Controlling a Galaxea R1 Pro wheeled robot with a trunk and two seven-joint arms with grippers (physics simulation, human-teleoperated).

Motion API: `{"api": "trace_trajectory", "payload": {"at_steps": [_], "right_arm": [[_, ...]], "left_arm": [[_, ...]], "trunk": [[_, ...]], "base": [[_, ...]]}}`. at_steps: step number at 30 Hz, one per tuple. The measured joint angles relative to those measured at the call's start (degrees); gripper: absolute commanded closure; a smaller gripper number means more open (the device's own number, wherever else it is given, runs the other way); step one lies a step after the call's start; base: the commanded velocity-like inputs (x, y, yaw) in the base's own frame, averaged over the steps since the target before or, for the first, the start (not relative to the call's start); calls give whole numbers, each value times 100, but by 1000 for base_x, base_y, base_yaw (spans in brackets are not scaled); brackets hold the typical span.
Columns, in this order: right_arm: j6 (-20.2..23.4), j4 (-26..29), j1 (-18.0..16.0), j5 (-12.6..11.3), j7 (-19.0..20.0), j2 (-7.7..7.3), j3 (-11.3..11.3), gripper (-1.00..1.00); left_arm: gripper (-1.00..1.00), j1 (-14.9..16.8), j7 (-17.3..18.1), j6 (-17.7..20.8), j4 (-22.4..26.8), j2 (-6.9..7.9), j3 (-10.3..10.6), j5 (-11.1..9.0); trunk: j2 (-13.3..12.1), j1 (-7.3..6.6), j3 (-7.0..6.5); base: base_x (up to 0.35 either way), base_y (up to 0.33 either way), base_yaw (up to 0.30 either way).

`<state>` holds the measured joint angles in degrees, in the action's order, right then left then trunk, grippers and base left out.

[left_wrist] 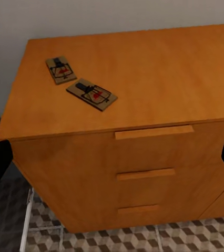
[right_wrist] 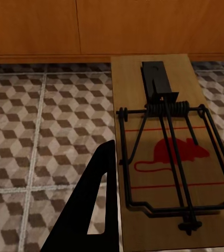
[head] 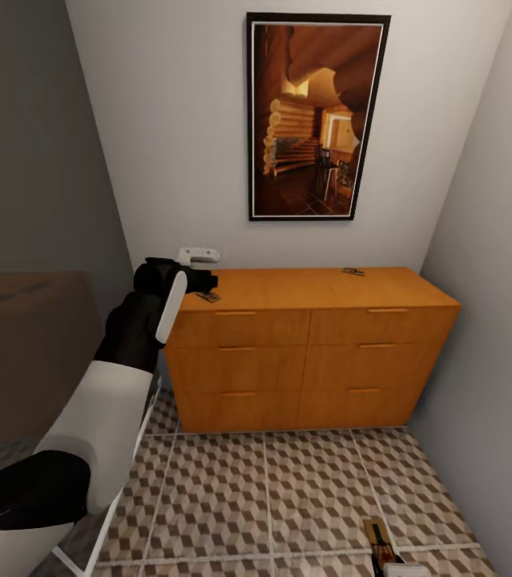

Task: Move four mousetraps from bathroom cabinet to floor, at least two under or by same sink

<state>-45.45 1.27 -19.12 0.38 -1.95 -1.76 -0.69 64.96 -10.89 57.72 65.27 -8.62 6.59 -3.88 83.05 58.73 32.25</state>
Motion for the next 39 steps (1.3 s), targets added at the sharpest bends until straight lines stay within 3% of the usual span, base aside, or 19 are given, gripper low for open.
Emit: {"api": "trace_trajectory", "payload": {"at_steps": [23,39], "right_arm": [[9,0,0,-2,-2,3,-1,100],[9,-7,0,-1,-4,9,1,100]], "left_arm": [[-100,-84,3,0,-152,0,20,-3],[-100,-85,9,0,-150,0,20,-4]], "trunk": [[0,0,146],[0,-2,156]], "base": [[0,0,0],[63,0,0]]}}
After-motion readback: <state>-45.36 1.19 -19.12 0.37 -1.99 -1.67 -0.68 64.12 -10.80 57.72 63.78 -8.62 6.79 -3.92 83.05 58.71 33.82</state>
